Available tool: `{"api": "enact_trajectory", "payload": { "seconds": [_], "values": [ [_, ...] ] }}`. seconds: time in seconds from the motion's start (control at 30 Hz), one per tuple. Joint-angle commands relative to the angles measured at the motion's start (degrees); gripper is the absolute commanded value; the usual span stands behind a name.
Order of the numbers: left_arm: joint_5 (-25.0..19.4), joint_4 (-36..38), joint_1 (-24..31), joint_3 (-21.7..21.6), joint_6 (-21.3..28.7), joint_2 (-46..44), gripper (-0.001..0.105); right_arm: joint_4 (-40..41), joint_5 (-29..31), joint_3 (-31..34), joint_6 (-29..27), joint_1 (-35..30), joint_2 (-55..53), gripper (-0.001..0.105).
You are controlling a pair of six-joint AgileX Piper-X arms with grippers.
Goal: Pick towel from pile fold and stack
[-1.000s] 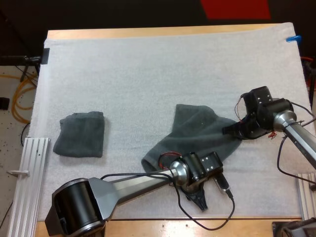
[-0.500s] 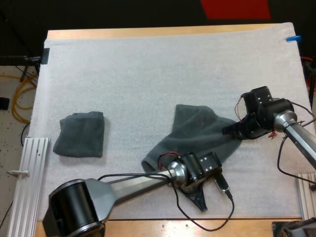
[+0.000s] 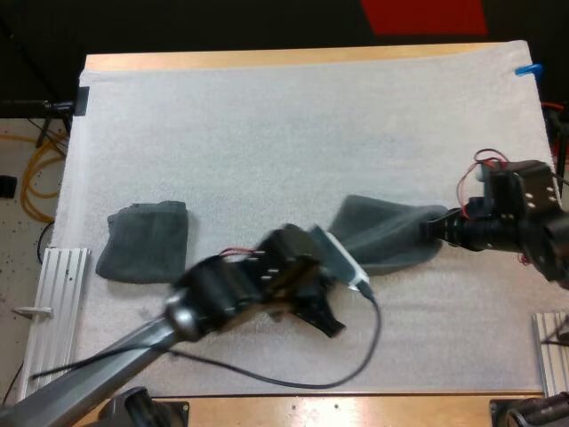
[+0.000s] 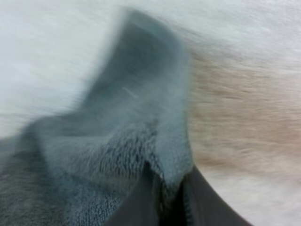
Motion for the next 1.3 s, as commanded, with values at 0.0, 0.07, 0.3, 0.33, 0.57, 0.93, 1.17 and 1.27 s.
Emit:
{"api": "enact_trajectory", "payload": {
  "seconds": [0.0, 0.07, 0.3, 0.33, 0.57, 0.93, 1.17, 1.27],
  "values": [
    [-0.5, 0.5, 1.1, -0.3, -0.7, -2.5, 0.0, 0.5, -1.8, -0.8, 1.8, 0.7, -2.6, 0.0],
    [-0.3, 0.5, 2.5, -0.3, -0.7, -6.0, 0.0, 0.8, -1.9, -1.7, 2.2, 2.3, -5.6, 0.0],
    [-0.1, 1.1, 2.8, -0.3, -4.9, -13.5, 0.0, 4.1, 1.6, -6.0, 7.2, 11.3, -12.0, 0.0],
    [-0.1, 1.5, 2.8, -0.3, -5.4, -14.3, 0.0, 5.4, 2.7, -6.7, 7.8, 12.8, -12.4, 0.0],
    [1.1, 7.1, 2.8, -2.2, -7.0, -17.2, 0.0, 15.2, 4.2, -9.7, 10.2, 20.1, -12.8, 0.0],
    [0.7, 14.0, 2.8, -3.6, -8.3, -17.6, 0.0, 25.4, 6.0, -9.8, 17.8, 27.9, -12.7, 0.0],
    [-4.8, 9.1, 4.3, -0.4, -3.5, -13.4, 0.0, 21.1, 14.1, -9.6, 14.3, 27.8, -6.5, 0.0],
    [-5.1, 4.4, 8.3, 1.2, -1.0, -9.7, 0.0, 15.0, 17.2, -9.6, 10.8, 27.7, -0.9, 0.0]
  ]
}}
